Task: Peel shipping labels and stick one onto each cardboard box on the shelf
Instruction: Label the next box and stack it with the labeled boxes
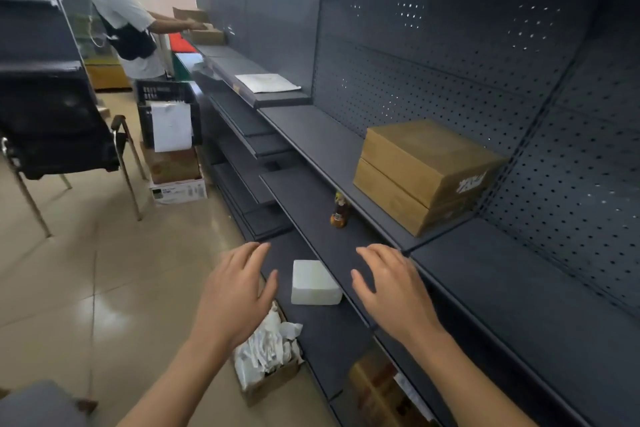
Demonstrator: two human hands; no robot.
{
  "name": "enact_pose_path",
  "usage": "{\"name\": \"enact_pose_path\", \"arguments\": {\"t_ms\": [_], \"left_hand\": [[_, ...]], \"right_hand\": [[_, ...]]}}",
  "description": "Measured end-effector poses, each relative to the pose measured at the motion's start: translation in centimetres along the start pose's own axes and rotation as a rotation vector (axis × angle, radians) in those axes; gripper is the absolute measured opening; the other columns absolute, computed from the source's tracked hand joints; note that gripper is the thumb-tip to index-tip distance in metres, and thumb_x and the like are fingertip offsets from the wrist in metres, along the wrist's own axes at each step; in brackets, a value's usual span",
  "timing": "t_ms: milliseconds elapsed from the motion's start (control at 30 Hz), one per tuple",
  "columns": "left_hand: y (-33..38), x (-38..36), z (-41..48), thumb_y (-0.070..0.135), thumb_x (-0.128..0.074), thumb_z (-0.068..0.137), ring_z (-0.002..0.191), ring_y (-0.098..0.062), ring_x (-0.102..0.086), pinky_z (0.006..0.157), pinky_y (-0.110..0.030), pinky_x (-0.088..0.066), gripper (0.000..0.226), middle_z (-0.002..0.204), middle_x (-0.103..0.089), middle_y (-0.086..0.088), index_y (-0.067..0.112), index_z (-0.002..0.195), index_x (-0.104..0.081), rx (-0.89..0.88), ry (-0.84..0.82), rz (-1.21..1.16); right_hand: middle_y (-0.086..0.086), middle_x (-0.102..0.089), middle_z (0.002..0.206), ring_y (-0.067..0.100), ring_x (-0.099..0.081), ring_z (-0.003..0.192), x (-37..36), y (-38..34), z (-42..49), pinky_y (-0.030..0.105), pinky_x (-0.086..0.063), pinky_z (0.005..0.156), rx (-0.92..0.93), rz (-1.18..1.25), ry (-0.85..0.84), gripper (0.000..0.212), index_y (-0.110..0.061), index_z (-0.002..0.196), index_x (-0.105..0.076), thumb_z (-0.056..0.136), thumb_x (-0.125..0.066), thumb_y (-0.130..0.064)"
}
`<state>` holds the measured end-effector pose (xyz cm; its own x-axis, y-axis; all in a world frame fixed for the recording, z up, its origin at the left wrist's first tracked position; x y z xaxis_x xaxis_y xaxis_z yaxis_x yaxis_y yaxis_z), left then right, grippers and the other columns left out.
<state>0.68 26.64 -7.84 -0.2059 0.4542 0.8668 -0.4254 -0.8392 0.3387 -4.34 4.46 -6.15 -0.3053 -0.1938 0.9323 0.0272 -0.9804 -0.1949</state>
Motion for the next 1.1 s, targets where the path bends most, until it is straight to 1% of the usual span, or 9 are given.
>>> {"name": "enact_pose_path", "arguments": {"t_ms": [167,300,433,633,733,800,933,1033,1100], "left_hand": [[-0.2,-2.6,7.5,0.039,-0.053,0.097,0.128,-0.018,-0.05,0.104,-0.033,-0.043,0.048,0.136,-0.057,0.001,0.016,0.14,-0.052,-0.06,-0.007,-0.054],[0.7,-4.5,14.2,0.042,-0.048,0.099,0.131,-0.017,-0.046,0.106,-0.032,-0.041,0.05,0.14,-0.052,0.002,0.018,0.143,-0.048,-0.09,-0.035,-0.087],[2.3,-5.7,20.8,0.042,-0.048,0.099,0.135,-0.017,-0.042,0.108,-0.033,-0.038,0.051,0.143,-0.049,0.002,0.018,0.144,-0.046,-0.11,-0.041,-0.162],[5.1,-8.7,28.3,0.044,-0.045,0.099,0.136,-0.02,-0.042,0.106,-0.038,-0.039,0.052,0.147,-0.046,0.001,0.018,0.145,-0.044,-0.136,-0.116,-0.292],[6.7,-10.3,31.6,0.044,-0.046,0.1,0.129,-0.021,-0.049,0.103,-0.039,-0.04,0.051,0.148,-0.045,0.0,0.02,0.145,-0.044,-0.165,-0.176,-0.4],[7.9,-11.6,34.1,0.044,-0.046,0.1,0.13,-0.027,-0.048,0.106,-0.043,-0.04,0.052,0.148,-0.047,-0.004,0.019,0.146,-0.043,-0.187,-0.221,-0.461],[11.0,-13.5,38.8,0.045,-0.047,0.1,0.128,-0.036,-0.049,0.108,-0.047,-0.038,0.055,0.143,-0.052,-0.014,0.017,0.147,-0.042,-0.212,-0.315,-0.601],[12.7,-14.8,41.4,0.046,-0.047,0.1,0.139,-0.027,-0.04,0.109,-0.039,-0.034,0.058,0.15,-0.046,-0.009,0.017,0.15,-0.04,-0.187,-0.416,-0.742],[13.7,-16.4,42.9,0.047,-0.047,0.099,0.14,-0.025,-0.039,0.108,-0.036,-0.033,0.057,0.152,-0.044,-0.005,0.02,0.15,-0.041,-0.147,-0.524,-0.811]], "right_hand": [[-0.002,-0.059,0.127,0.017,-0.053,0.119,-0.7,2.7,5.8,0.036,-0.046,0.1,-0.063,0.009,0.068,0.042,-0.017,0.133,-0.056,0.097,-0.052,-0.038],[0.001,-0.061,0.12,0.02,-0.055,0.113,-0.2,5.2,10.3,0.038,-0.049,0.095,-0.112,0.047,0.144,0.036,-0.014,0.126,-0.059,0.096,-0.055,-0.033],[0.006,-0.06,0.124,0.024,-0.053,0.117,1.5,8.4,13.7,0.04,-0.048,0.097,-0.203,0.007,0.218,0.038,-0.011,0.127,-0.06,0.096,-0.054,-0.032],[0.008,-0.057,0.133,0.026,-0.047,0.127,5.2,13.3,16.0,0.047,-0.042,0.104,-0.389,-0.096,0.327,0.039,-0.011,0.127,-0.062,0.097,-0.053,-0.034],[0.006,-0.048,0.143,0.025,-0.038,0.135,6.7,15.2,16.0,0.049,-0.032,0.113,-0.501,-0.13,0.35,0.043,-0.015,0.134,-0.057,0.099,-0.049,-0.039],[0.005,-0.039,0.152,0.025,-0.03,0.141,7.3,16.4,15.7,0.046,-0.024,0.118,-0.589,-0.115,0.348,0.049,-0.016,0.142,-0.049,0.1,-0.046,-0.043],[-0.001,-0.023,0.161,0.018,-0.02,0.148,7.0,19.4,14.1,0.036,-0.02,0.119,-0.83,0.145,0.39,0.067,-0.022,0.155,-0.028,0.098,-0.044,-0.054],[-0.006,-0.021,0.162,0.012,-0.024,0.147,5.8,21.0,13.0,0.024,-0.02,0.111,-1.012,0.417,0.458,0.077,-0.023,0.158,-0.017,0.096,-0.046,-0.059],[-0.008,-0.024,0.161,0.012,-0.027,0.145,4.9,21.6,12.5,0.022,-0.022,0.104,-1.109,0.557,0.516,0.078,-0.025,0.158,-0.015,0.095,-0.047,-0.059]]}}
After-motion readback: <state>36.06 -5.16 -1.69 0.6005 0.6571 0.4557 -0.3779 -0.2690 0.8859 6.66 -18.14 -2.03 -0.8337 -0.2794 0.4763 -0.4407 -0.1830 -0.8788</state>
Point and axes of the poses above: each hand's wrist, its own z-axis towards the middle knuckle, its own x-axis out of the back of the hand, y = z × x, the point moved 10 cm from there along z, towards the middle knuckle
